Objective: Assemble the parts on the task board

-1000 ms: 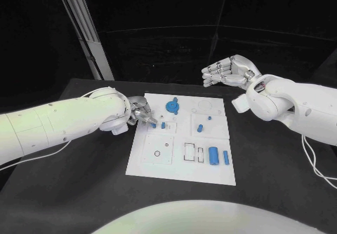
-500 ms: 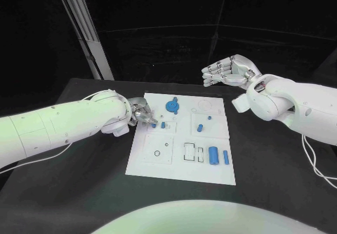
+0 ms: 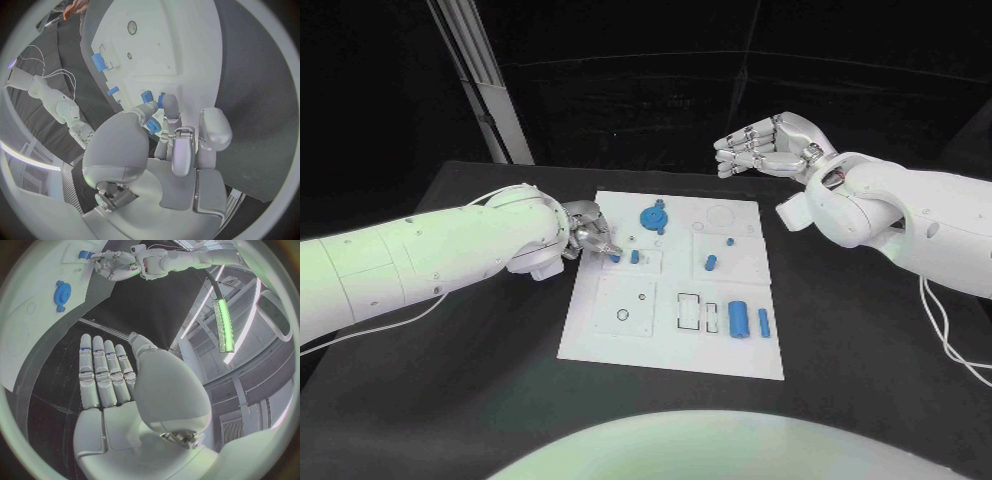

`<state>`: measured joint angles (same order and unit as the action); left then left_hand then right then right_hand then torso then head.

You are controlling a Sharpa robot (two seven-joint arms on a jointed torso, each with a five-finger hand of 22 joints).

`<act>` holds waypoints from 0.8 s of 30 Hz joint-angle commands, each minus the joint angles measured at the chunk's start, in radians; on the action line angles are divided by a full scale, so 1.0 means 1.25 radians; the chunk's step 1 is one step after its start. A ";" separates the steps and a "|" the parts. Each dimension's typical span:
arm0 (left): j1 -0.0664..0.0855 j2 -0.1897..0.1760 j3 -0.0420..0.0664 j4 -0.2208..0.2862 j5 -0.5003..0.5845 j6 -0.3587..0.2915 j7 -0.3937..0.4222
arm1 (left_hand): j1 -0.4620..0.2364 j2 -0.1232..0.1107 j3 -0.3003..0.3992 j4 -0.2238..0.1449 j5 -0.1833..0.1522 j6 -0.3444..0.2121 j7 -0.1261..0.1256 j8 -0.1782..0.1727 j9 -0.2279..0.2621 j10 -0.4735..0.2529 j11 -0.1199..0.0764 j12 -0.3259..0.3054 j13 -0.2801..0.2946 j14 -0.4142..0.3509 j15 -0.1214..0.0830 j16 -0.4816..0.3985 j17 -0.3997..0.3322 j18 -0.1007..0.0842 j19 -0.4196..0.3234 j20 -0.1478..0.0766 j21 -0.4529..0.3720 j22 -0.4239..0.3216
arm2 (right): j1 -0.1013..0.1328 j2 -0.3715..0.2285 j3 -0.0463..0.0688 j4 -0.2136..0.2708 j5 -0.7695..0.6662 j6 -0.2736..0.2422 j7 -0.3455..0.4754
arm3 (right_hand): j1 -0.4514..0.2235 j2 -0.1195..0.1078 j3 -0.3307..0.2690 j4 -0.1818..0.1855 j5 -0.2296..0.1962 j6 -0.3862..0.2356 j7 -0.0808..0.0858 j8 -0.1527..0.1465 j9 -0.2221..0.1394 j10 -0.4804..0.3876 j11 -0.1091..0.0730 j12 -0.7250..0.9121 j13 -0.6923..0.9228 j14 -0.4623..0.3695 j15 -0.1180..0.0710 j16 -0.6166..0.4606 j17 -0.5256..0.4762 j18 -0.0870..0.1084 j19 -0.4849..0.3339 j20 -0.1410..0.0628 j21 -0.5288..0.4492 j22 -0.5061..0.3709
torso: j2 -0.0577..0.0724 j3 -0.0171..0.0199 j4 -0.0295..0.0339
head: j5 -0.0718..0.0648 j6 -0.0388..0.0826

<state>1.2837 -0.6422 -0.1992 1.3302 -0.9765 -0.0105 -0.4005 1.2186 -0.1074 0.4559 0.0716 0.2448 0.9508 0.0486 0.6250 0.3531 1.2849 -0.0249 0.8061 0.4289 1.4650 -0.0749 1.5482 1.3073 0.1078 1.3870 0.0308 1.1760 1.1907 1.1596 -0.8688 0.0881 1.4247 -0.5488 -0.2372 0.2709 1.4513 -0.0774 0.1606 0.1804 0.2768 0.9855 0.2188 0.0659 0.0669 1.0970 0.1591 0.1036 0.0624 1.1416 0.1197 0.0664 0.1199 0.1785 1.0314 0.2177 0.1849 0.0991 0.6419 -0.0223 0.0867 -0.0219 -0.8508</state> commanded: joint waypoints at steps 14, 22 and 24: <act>0.000 0.008 -0.001 -0.008 -0.008 0.038 -0.012 | 0.006 -0.004 0.115 -0.110 0.006 0.008 0.000 0.005 0.001 0.007 -0.003 0.005 0.005 0.076 -0.007 0.001 0.170 -0.004 0.003 -0.002 0.001 -0.001 | 0.001 0.001 0.000 0.001 0.003 0.006 0.007 | -0.004 0.006 0.000 -0.006 0.003 -0.004 -0.001 -0.002 0.000 -0.008 0.000 0.000 0.000 -0.001 -0.002 0.000 -0.001 0.003 0.004 0.004 -0.003 -0.001 | 0.000 0.0005 -0.0006 | 0.001 0.000; 0.000 0.017 -0.001 -0.019 -0.006 0.053 -0.013 | -0.014 -0.005 0.117 -0.101 0.007 0.013 -0.003 0.007 0.001 0.016 -0.005 0.016 0.021 0.076 -0.008 0.001 0.170 -0.005 0.003 -0.003 0.001 0.000 | 0.001 0.000 0.000 0.002 0.003 0.006 0.007 | -0.004 0.006 0.000 -0.006 0.003 -0.004 -0.001 -0.002 0.000 -0.008 0.000 0.000 0.000 -0.001 -0.002 0.000 -0.001 0.003 0.004 0.004 -0.003 -0.001 | 0.000 0.0008 -0.0001 | -0.001 -0.002; 0.000 0.020 -0.001 -0.023 -0.006 0.057 -0.013 | -0.021 -0.006 0.115 -0.097 0.006 0.015 -0.005 0.008 0.001 0.019 -0.006 0.020 0.026 0.076 -0.009 0.001 0.171 -0.005 0.003 -0.004 0.001 0.001 | 0.001 0.000 0.000 0.002 0.003 0.006 0.006 | -0.004 0.006 0.000 -0.006 0.003 -0.004 -0.001 -0.002 0.000 -0.008 0.000 0.000 0.000 -0.001 -0.002 0.000 -0.001 0.003 0.004 0.004 -0.003 -0.001 | 0.000 0.0006 -0.0002 | -0.001 -0.002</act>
<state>1.2862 -0.6203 -0.1979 1.3018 -0.9808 0.0230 -0.4100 1.2009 -0.1138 0.4734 0.0695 0.2486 0.9635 0.0436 0.6316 0.3551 1.2998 -0.0326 0.8271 0.4598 1.4688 -0.0786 1.5482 1.3073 0.1079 1.3869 0.0308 1.1760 1.1905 1.1596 -0.8692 0.0880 1.4252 -0.5488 -0.2360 0.2709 1.4513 -0.0774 0.1606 0.1804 0.2768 0.9855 0.2188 0.0659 0.0669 1.0970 0.1591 0.1036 0.0624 1.1416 0.1197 0.0664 0.1200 0.1786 1.0314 0.2177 0.1850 0.0991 0.6423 -0.0214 0.0861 -0.0224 -0.8525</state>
